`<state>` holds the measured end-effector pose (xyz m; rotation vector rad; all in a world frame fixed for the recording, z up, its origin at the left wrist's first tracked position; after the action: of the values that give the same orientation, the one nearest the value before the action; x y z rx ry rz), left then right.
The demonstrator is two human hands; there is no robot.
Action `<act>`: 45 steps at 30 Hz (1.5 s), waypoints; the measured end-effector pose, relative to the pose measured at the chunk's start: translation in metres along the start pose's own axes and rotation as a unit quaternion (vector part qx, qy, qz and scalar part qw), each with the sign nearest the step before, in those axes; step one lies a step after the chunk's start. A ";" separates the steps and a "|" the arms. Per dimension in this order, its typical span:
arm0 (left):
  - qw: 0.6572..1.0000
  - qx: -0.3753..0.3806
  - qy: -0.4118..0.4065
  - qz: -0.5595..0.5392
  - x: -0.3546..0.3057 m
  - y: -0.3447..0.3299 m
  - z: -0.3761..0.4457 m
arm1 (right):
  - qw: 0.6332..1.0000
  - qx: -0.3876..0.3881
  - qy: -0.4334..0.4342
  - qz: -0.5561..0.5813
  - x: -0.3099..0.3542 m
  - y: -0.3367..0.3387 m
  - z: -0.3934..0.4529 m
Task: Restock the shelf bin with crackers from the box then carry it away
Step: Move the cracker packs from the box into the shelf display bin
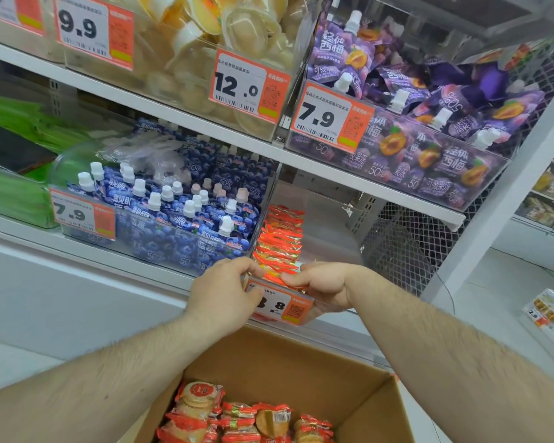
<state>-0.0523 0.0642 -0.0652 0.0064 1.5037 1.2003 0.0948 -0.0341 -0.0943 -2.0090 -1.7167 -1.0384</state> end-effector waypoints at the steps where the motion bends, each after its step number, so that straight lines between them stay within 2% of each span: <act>1: 1.000 -0.003 0.000 0.000 0.000 0.000 0.000 | 1.000 -0.005 0.003 -0.006 0.003 -0.001 -0.001; 10: 1.000 -0.024 0.012 0.007 -0.001 0.003 0.001 | 0.998 -0.057 -0.009 -0.015 0.011 -0.005 0.008; 19: 0.999 -0.027 0.037 -0.021 0.002 0.007 0.005 | 0.994 -0.027 -0.068 -0.084 -0.009 0.018 0.000; 26: 0.998 -0.030 0.038 -0.026 0.000 0.005 0.003 | 0.997 -0.056 -0.032 -0.050 -0.004 0.009 0.014; 30: 0.999 -0.042 0.027 0.000 -0.005 0.006 0.003 | 0.995 -0.065 -0.033 -0.074 -0.001 0.007 0.009; 34: 0.996 -0.071 0.010 0.059 -0.013 -0.003 -0.010 | 0.978 -0.121 -0.032 -0.170 0.005 0.006 -0.009; 36: 0.980 -0.142 -0.073 0.115 -0.028 -0.005 -0.026 | 0.948 -0.228 0.010 -0.220 0.009 0.013 -0.023; 37: 0.971 -0.159 -0.136 0.116 -0.037 -0.008 -0.035 | 0.913 -0.320 0.064 -0.245 0.011 0.021 -0.035; 38: 0.967 -0.131 -0.190 0.104 -0.043 -0.017 -0.042 | 0.842 -0.437 0.153 -0.276 0.015 0.025 -0.056; 39: 0.970 -0.063 -0.218 0.089 -0.043 -0.032 -0.045 | 0.745 -0.529 0.275 -0.298 0.015 0.018 -0.083; 40: 0.973 0.027 -0.218 0.078 -0.038 -0.050 -0.047 | 0.655 -0.565 0.395 -0.308 0.007 0.000 -0.108; 41: 0.969 0.121 -0.201 0.075 -0.030 -0.069 -0.050 | 0.604 -0.555 0.481 -0.309 -0.010 -0.019 -0.121; 42: 0.959 0.199 -0.184 0.085 -0.020 -0.087 -0.055 | 0.599 -0.522 0.519 -0.315 -0.031 -0.033 -0.120; 43: 0.947 0.256 -0.167 0.100 -0.010 -0.103 -0.059 | 0.629 -0.488 0.510 -0.326 -0.056 -0.039 -0.106; 44: 0.936 0.301 -0.147 0.112 0.000 -0.116 -0.064 | 0.678 -0.462 0.458 -0.341 -0.082 -0.041 -0.084; 45: 0.926 0.336 -0.126 0.117 0.008 -0.125 -0.068 | 0.743 -0.437 0.365 -0.351 -0.113 -0.036 -0.052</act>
<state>-0.0319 -0.0349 -0.1660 0.7903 1.6418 0.7697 0.0413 -0.1407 -0.1437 -0.8205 -1.6036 -2.8212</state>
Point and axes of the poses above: each hand's wrist, its own z-axis towards the middle knuckle, its own y-axis out of the back of the hand, x = y × z, the point moved 8 cm from there along z, towards the middle knuckle, and after that the axes turned 3 degrees about z, right-handed, at the moved point
